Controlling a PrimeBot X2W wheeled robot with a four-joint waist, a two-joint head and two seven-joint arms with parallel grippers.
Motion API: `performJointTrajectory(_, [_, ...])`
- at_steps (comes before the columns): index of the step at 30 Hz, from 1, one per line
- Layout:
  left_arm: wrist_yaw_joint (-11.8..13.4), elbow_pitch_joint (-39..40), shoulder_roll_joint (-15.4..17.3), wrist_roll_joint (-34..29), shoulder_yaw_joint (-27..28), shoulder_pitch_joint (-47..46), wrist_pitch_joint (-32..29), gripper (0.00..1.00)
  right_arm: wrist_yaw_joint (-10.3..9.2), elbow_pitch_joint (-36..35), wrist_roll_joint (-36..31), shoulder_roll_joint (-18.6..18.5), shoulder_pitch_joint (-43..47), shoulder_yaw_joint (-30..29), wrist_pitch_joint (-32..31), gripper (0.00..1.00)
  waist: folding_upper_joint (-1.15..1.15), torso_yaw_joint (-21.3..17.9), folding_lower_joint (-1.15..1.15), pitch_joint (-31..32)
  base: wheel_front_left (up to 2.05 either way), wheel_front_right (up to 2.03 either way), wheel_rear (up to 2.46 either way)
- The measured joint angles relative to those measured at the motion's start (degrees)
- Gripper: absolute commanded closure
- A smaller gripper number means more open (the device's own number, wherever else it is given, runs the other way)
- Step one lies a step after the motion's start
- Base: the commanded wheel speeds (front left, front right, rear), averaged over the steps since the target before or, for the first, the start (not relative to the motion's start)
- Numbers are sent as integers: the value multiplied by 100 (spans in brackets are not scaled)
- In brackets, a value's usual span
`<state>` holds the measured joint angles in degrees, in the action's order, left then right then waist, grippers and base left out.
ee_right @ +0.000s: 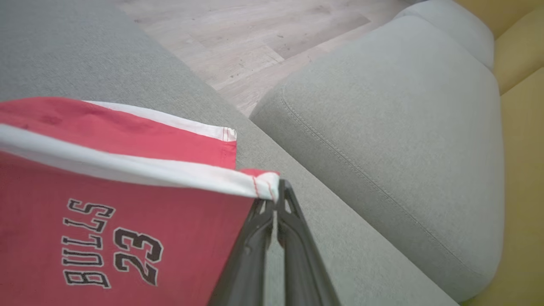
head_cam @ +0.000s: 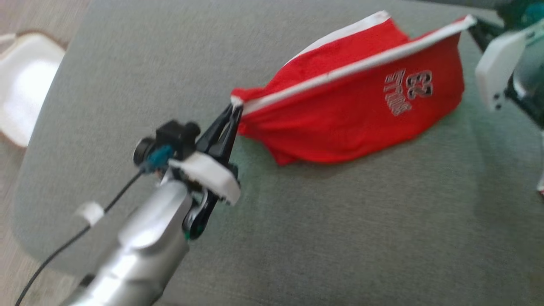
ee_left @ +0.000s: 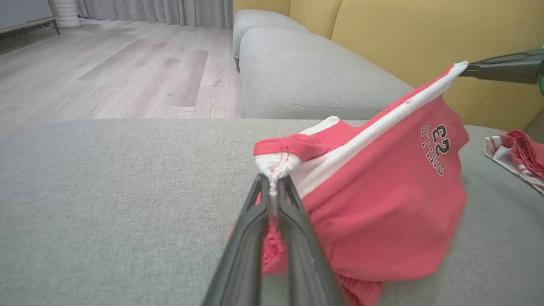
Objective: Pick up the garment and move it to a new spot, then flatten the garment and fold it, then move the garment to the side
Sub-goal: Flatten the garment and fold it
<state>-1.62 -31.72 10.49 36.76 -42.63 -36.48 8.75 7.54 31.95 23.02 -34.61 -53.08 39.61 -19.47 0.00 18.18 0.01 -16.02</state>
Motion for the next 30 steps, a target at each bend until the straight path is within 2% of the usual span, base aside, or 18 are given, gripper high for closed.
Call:
performJointTrajectory(10, [-249,-1066,-556,-1,-19,-1077,143,100,0,900,-35,43,-1068,660,89,100,0,459,0,-678,0,0,0])
performJointTrajectory(24, [-445,-1939,-907,73,-215,-1721,349,100,0,2041,9,313,-1942,1191,573,100,0,830,-1,-1196,0,0,0])
performJointTrajectory(25, [-445,-1976,-912,112,-230,-1746,352,100,0,2106,-11,331,-1975,1225,644,91,0,833,-1,-1212,0,0,0])
performJointTrajectory(26, [-446,-2012,-915,133,-247,-1764,367,60,0,2214,-19,358,-2017,1235,659,0,0,834,-1,-1221,0,0,0])
performJointTrajectory(27, [-446,-2041,-920,157,-261,-1775,401,10,0,2303,-26,375,-2048,1255,695,0,0,831,0,-1221,0,0,0])
performJointTrajectory(28, [-446,-2041,-920,157,-261,-1775,401,0,0,2303,-26,375,-2048,1255,695,0,0,831,0,-1221,0,0,0])
performJointTrajectory(30, [-446,-2132,-923,159,-275,-1795,436,0,0,2471,-26,416,-2076,1262,799,0,0,805,-2,-1207,0,0,0])
